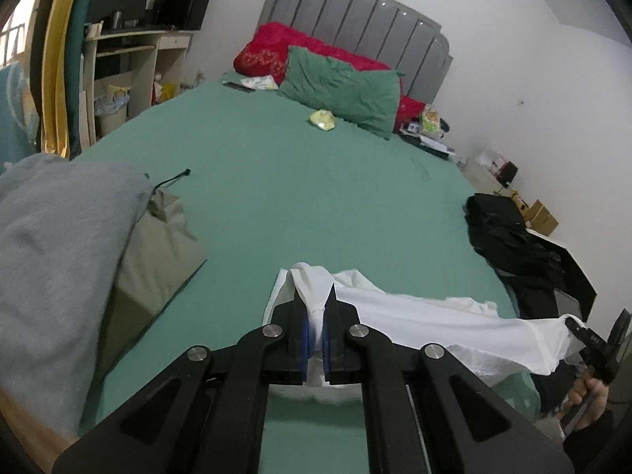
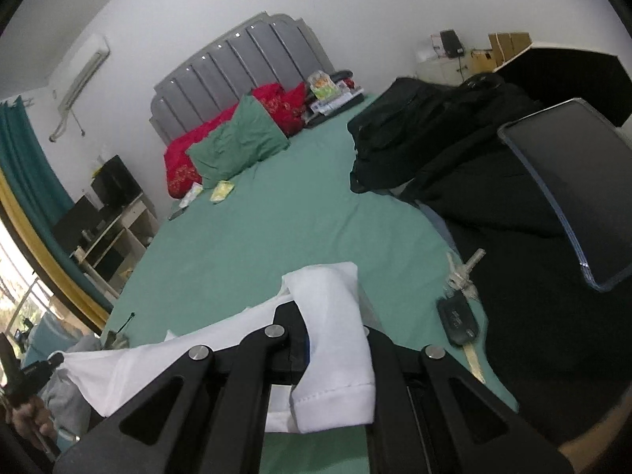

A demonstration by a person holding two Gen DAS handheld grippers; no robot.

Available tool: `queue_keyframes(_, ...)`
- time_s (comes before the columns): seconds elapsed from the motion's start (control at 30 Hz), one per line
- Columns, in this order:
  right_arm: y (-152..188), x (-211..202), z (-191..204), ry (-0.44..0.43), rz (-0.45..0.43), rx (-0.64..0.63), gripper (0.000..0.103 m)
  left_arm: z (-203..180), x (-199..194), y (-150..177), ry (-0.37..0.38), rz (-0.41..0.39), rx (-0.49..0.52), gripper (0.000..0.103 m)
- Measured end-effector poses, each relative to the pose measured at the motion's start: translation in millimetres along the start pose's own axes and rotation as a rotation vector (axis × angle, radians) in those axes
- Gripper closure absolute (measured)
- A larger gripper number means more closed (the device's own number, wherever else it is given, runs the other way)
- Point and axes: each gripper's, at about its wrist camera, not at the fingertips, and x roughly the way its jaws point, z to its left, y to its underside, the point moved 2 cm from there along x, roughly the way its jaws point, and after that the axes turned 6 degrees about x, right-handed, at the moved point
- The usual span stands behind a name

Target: Fold large clothes

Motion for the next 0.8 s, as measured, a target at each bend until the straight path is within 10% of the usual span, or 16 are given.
queue_keyframes(0.43, -21, 138, -2, 0.105, 0.141, -0.064, 0.095, 9, 136, -18, -0.14, 0.134, 0.028, 0.097)
queue_keyframes(0.5, -21, 150, -4, 0.109, 0.156, -0.062, 0.088, 12, 149, -17, -0.157, 0.16, 0.034, 0.093)
queue_keyframes(0.63, -23, 159, -17, 0.138, 0.171, -0.028, 0.042, 17, 148, -16, -0.194, 0.137, 0.03, 0.044)
queue_keyframes(0.8, -41, 114, -23, 0.113, 0.048, 0.028, 0.031, 6, 116, -9, -0.187, 0.057, 0.054, 0.039)
